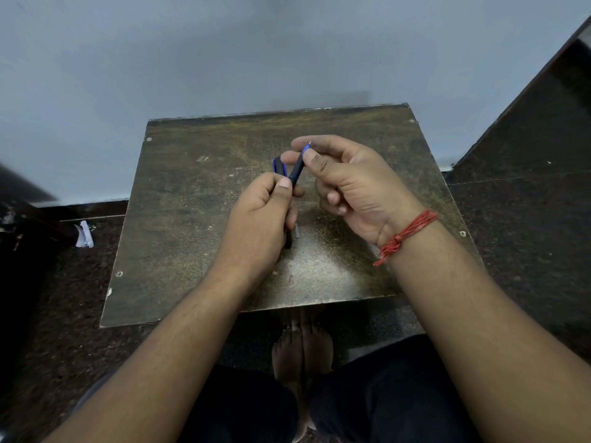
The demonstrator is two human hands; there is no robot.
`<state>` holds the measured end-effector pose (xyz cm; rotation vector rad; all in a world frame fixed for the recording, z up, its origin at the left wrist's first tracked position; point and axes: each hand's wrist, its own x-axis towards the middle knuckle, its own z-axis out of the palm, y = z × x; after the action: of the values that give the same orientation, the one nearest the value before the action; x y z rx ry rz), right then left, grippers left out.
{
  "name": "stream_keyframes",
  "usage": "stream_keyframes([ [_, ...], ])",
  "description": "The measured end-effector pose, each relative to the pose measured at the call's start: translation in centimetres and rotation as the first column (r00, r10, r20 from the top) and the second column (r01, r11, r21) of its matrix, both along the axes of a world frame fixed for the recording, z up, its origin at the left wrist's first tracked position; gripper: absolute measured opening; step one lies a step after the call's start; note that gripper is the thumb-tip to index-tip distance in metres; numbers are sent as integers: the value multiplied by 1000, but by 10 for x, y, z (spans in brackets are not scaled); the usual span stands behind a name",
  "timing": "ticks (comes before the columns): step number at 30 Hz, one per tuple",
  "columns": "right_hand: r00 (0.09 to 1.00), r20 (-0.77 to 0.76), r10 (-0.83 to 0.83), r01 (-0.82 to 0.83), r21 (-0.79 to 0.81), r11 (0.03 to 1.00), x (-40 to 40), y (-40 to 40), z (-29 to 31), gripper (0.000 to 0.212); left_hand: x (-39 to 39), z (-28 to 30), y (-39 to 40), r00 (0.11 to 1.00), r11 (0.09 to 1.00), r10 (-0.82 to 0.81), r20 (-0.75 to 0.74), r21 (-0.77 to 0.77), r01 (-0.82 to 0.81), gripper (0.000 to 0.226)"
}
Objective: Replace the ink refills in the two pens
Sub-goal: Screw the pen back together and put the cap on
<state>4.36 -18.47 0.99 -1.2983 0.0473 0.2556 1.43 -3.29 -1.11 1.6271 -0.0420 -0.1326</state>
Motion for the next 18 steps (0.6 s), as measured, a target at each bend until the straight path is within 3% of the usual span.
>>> stream_keyframes([
  [3,999,0,52,-52,29,998,0,-1,0,18,-1,0,-1,1000,1000,-14,12,-9,14,29],
  [9,1000,0,-2,2,-5,1000,0,3,2,3,0,-3,0,999,1000,-24,42,-5,24,25],
  [18,996,-5,-90,90,4,996,-2,12,5,23,2,-7,-1,994,999,-9,109,54,3,22],
])
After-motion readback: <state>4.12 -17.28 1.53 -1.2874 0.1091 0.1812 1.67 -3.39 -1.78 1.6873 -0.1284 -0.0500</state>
